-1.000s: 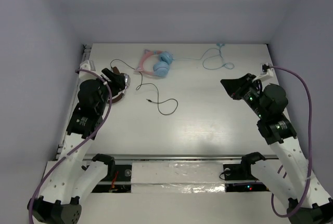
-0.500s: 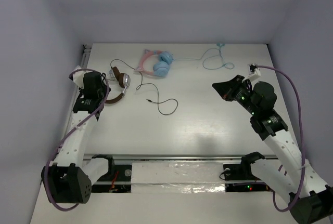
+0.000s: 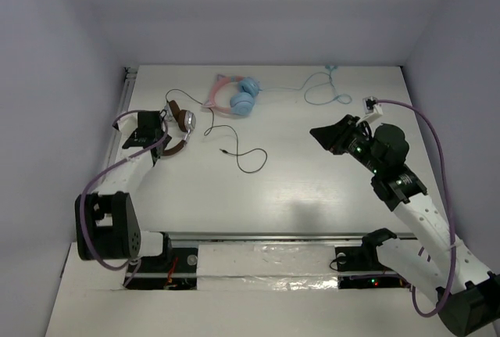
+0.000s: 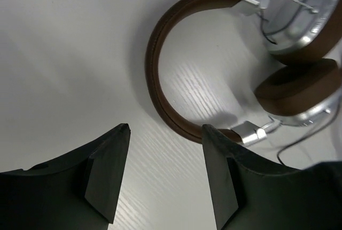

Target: Wrap the headphones

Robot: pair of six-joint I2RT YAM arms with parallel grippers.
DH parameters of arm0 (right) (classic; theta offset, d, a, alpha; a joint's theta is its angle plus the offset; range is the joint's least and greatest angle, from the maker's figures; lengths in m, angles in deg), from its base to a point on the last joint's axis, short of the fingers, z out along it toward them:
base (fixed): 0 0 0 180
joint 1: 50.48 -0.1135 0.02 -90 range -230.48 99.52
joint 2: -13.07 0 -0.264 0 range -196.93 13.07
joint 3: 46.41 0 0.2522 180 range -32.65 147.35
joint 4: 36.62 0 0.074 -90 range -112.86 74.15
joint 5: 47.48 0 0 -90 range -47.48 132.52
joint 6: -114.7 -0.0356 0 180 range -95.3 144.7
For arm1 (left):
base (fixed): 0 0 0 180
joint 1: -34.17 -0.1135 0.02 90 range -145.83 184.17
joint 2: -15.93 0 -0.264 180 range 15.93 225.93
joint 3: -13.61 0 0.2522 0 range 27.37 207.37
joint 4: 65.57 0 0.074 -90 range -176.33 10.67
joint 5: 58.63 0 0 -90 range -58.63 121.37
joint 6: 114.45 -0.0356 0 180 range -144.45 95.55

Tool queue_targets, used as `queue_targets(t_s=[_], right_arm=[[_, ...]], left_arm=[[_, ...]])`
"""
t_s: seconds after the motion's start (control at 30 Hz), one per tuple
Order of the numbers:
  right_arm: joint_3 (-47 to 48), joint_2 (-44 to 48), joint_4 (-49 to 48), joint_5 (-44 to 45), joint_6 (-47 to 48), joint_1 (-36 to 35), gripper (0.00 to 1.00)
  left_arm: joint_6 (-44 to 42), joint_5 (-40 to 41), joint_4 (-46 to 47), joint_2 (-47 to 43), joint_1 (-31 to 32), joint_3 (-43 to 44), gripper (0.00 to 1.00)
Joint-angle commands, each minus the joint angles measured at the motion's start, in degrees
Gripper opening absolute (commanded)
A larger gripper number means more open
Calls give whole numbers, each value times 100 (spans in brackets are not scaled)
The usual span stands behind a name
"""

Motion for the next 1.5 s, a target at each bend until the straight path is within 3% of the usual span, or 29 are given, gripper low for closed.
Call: queue_targets(t_s=[0.0, 0.3, 0.83, 1.03, 1.1, 1.2, 1.27, 1.47], right_arm=[[-1, 5, -321, -167, 108, -54, 31], [-27, 5, -321, -150, 108, -107, 31], [-27, -65, -321, -89, 108, -107, 31], [-53, -48, -339, -45, 108, -107, 31], [-62, -21, -330, -36, 108, -107, 31], [-97, -12, -391, -44, 99, -107, 31], [-71, -82, -444, -254, 117, -107, 29], [34, -285, -795, -994, 20, -107, 1]], left_arm=[[364, 532, 264, 445, -54, 144, 54], [197, 752, 484, 1254, -229, 232, 52], [-181, 217, 862, 2161, -353, 733, 45], [-287, 120, 660, 2512, -353, 1023, 19], [-330, 24, 677, 2574, -353, 1067, 0], [-497, 40, 722, 2531, -353, 1032, 0], [-602, 120, 774, 2382, -353, 954, 0], [-1217, -187, 520, 1442, -353, 1243, 0]])
